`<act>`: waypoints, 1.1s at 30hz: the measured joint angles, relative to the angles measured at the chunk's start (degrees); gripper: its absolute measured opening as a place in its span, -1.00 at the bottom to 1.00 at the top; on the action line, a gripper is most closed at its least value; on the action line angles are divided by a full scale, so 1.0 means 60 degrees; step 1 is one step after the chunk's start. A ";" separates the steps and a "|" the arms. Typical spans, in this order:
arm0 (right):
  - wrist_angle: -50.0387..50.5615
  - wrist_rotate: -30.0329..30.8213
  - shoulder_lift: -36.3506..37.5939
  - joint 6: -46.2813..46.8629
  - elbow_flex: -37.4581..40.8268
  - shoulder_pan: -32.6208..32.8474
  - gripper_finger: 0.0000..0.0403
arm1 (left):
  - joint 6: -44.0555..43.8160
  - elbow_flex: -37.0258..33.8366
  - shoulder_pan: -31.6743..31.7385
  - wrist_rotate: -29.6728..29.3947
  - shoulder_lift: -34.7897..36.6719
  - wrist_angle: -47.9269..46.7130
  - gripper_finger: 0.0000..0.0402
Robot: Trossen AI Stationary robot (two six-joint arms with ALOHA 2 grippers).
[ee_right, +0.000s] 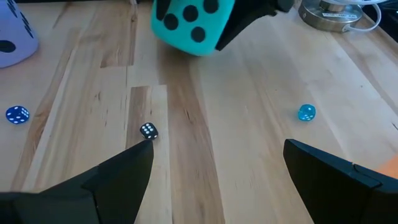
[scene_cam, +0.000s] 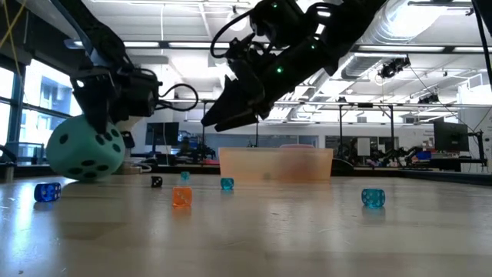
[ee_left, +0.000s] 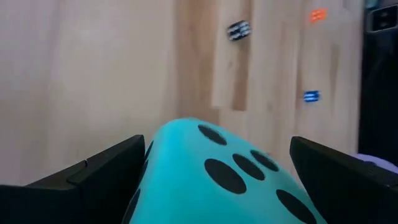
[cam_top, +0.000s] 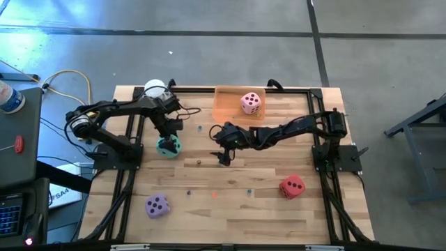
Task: Pick & Place Dice
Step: Put the large light blue die into the orange bin
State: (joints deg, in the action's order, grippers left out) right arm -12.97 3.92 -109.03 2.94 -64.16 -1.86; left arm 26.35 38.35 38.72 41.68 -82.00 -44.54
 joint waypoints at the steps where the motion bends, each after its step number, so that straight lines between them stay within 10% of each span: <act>1: 0.0000 -0.0004 0.0004 0.0000 0.0000 0.0017 0.75 | -0.0001 0.0000 -0.0060 0.0121 -0.0003 0.0152 0.94; 16: -0.0004 0.0022 0.0007 -0.0011 0.0000 0.0126 0.75 | -0.1801 0.0062 -0.0820 0.0189 -0.1889 0.1188 0.94; 33: 0.0047 0.0025 0.0007 -0.0029 -0.0004 0.0122 0.75 | 0.0562 0.0026 -0.0254 0.2324 -0.2681 0.1439 0.82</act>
State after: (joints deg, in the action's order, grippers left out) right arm -12.69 4.08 -108.99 2.76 -64.18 -1.13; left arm 29.72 38.50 37.20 55.62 -98.08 -35.90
